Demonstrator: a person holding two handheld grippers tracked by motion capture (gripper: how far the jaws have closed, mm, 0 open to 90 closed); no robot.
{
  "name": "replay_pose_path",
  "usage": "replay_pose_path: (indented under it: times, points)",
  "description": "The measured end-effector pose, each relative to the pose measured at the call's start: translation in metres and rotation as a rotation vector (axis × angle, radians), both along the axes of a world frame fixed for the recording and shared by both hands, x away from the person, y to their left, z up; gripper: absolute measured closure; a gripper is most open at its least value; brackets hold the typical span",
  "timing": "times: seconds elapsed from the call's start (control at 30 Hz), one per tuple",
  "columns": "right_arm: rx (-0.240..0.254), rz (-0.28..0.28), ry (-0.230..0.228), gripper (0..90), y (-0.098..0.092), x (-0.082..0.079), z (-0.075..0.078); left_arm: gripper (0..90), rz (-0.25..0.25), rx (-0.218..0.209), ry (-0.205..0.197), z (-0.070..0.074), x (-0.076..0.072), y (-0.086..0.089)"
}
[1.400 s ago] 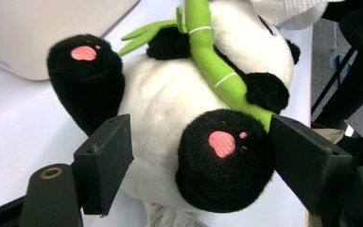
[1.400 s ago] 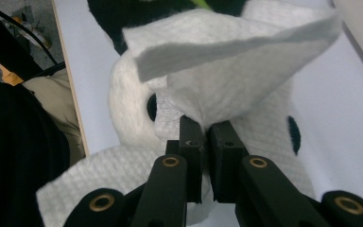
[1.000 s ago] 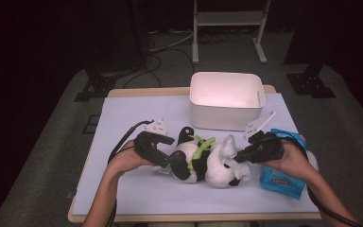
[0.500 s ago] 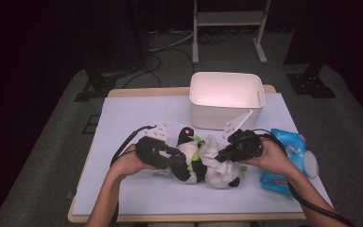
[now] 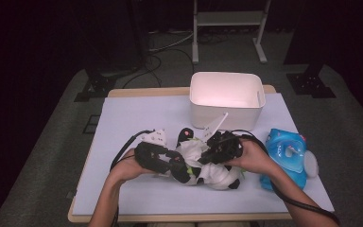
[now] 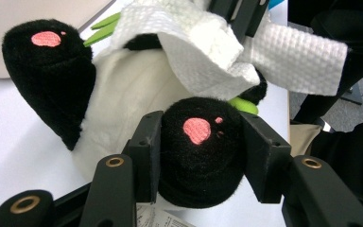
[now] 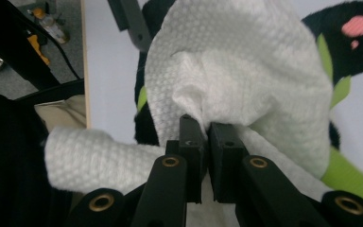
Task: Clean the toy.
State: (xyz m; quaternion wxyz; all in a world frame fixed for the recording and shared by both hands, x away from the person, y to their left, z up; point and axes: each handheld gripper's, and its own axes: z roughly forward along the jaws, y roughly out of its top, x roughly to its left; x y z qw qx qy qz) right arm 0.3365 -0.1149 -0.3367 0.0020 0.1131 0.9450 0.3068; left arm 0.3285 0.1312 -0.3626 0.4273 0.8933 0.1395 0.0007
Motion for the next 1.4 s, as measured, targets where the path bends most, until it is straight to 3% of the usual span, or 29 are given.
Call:
replay_pose_path:
  times: [0.47, 0.67, 0.8, 0.9, 1.17, 1.4]
  points:
    - [-0.002, -0.016, -0.145, 62.6, 0.012, 0.004, 0.013, 52.9, 0.002, 0.003, -0.003, 0.0, -0.003, -0.001]
    - [-0.012, -0.009, -0.125, 61.9, 0.02, 0.011, 0.009, 52.8, -0.002, 0.006, -0.007, -0.001, -0.003, -0.002]
    - [0.005, 0.0, -0.073, 79.8, 0.023, 0.011, 0.004, 52.2, 0.001, 0.007, -0.003, -0.001, -0.003, -0.001]
    - [0.005, 0.014, -0.054, 84.5, 0.021, 0.009, 0.004, 52.0, -0.006, 0.008, 0.004, -0.002, -0.003, -0.002]
    - [-0.009, 0.012, -0.044, 86.0, 0.005, 0.003, 0.005, 52.0, -0.003, 0.012, 0.002, -0.002, -0.003, -0.002]
    - [-0.02, -0.03, -0.019, 86.0, -0.018, -0.001, 0.0, 52.0, -0.003, 0.013, 0.002, -0.002, -0.003, -0.002]
